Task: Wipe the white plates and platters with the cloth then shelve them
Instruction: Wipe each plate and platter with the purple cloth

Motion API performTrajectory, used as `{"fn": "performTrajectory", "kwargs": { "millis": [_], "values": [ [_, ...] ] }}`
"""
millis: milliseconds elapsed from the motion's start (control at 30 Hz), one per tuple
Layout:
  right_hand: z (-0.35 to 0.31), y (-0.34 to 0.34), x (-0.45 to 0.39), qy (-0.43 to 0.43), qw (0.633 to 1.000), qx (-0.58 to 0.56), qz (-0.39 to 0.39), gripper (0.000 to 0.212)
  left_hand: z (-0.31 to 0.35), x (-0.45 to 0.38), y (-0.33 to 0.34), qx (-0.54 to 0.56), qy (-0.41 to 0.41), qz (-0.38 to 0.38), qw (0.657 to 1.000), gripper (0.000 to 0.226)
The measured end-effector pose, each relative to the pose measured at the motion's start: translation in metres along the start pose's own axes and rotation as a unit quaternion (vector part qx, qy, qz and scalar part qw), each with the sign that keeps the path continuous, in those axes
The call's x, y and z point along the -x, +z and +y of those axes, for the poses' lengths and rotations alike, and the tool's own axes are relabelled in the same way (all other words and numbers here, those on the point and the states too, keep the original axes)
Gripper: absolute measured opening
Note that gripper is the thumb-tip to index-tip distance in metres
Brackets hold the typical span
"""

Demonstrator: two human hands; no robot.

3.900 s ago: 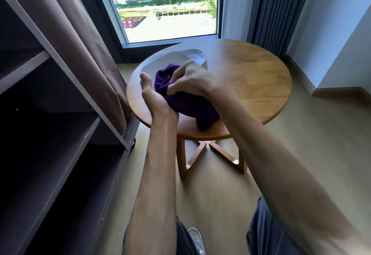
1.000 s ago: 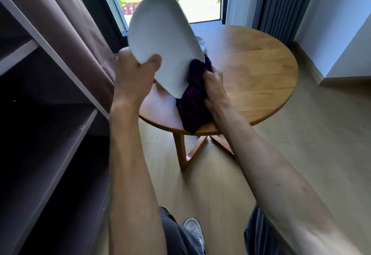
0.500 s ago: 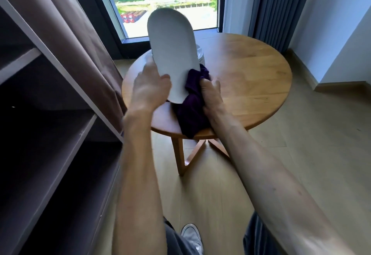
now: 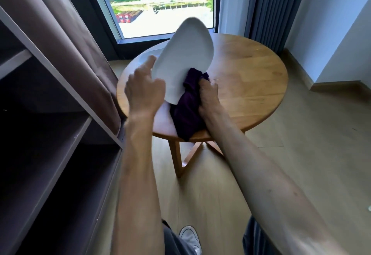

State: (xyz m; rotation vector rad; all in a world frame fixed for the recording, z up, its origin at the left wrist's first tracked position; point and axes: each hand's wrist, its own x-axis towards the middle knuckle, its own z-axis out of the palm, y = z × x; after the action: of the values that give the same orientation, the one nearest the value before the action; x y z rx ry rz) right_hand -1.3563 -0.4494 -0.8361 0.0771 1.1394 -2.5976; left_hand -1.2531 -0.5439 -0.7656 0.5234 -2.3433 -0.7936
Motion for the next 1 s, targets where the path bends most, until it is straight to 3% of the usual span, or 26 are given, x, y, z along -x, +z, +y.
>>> {"fn": "performTrajectory", "kwargs": {
  "millis": [167, 267, 500, 633, 833, 1000],
  "values": [
    [0.001, -0.003, -0.009, 0.012, 1.0, 0.018, 0.02, 0.013, -0.007, 0.011, 0.009, 0.09, -0.01, 0.029, 0.995, 0.037],
    [0.0, -0.005, -0.014, 0.026, 0.998, -0.007, 0.049, 0.016, -0.003, 0.012, 0.028, 0.137, -0.04, -0.033, 0.989, 0.053],
    [0.001, -0.007, -0.011, 0.042, 0.998, -0.049, 0.024, 0.011, -0.002, 0.002, 0.015, 0.138, 0.031, -0.047, 0.989, 0.051],
    [0.0, -0.009, -0.014, 0.035, 0.997, -0.069, 0.026, 0.023, -0.016, -0.004, -0.018, 0.215, 0.001, -0.089, 0.973, 0.054],
    [0.001, -0.008, -0.017, 0.051, 0.995, -0.065, 0.051, 0.041, -0.001, 0.009, 0.0, 0.295, -0.013, -0.011, 0.955, 0.048],
    [-0.004, -0.01, -0.021, 0.023, 0.996, -0.039, 0.07, 0.019, 0.014, 0.002, 0.017, 0.292, -0.012, -0.001, 0.956, 0.046]
  ]
}}
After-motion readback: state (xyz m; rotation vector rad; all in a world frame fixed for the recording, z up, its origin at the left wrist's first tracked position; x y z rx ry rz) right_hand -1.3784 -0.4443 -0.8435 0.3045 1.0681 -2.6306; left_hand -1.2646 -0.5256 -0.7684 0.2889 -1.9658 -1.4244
